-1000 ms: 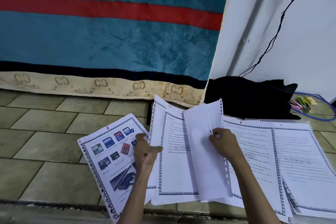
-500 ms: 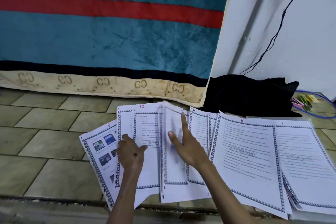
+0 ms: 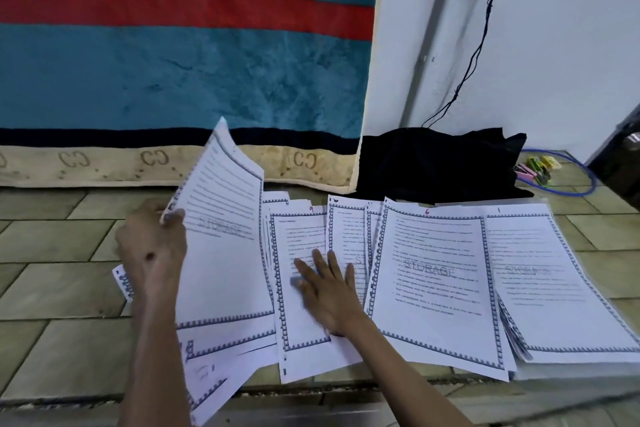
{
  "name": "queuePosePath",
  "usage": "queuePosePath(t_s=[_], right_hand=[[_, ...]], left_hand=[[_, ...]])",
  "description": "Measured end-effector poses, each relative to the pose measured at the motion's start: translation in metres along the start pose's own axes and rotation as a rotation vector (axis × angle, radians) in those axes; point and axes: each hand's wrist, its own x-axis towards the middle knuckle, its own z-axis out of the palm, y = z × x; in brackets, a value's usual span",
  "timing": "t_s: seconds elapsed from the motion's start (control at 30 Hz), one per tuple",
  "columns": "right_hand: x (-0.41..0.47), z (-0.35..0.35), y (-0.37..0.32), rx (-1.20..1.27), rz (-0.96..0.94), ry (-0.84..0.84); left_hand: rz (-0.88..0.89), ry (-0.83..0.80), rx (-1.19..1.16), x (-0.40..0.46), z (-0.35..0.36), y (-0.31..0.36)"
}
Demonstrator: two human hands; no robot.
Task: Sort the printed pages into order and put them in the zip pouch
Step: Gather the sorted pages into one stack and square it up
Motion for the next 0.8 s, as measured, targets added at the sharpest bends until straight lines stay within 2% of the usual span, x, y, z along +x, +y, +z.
queuePosePath(t_s=[0.03,0.1,0.17,0.23,0.3,0.37,0.5,0.6,0.73,0.8], right_hand=[[0.000,-0.005,0.001,0.075,-0.008,0.044],[0.002,-0.018,0.007,0.157,0.029,0.260],[0.004,-0.036,0.019,0.078,0.229,0.461],[0.004,-0.053,0.032,-0.042,0.480,0.456],[0.004,-0.063,0.046,-0.024,0.604,0.366],[0.003,-0.067,0.061,0.118,0.597,0.341],[-0.009,-0.088,0.082,0.541,0.484,0.438],[-0.019,-0.109,0.102,0.696,0.490,0.503],[-0.038,-0.129,0.125,0.952,0.507,0.538],[-0.050,-0.139,0.137,0.995,0.497,0.553]], left_hand=[[0.026,0.023,-0.035,0.002,-0.009,0.007],[0.067,0.018,-0.122,0.006,-0.021,0.017],[0.112,-0.026,-0.198,0.010,-0.026,0.022],[0.124,-0.079,-0.278,0.009,-0.025,0.031],[0.105,-0.144,-0.325,0.001,-0.017,0.039],[0.079,-0.223,-0.369,-0.008,-0.005,0.044],[-0.009,-0.425,-0.461,-0.020,0.024,0.047],[-0.076,-0.556,-0.529,-0.027,0.043,0.051],[-0.067,-0.619,-0.628,-0.033,0.054,0.060],[-0.037,-0.647,-0.685,-0.032,0.051,0.069]])
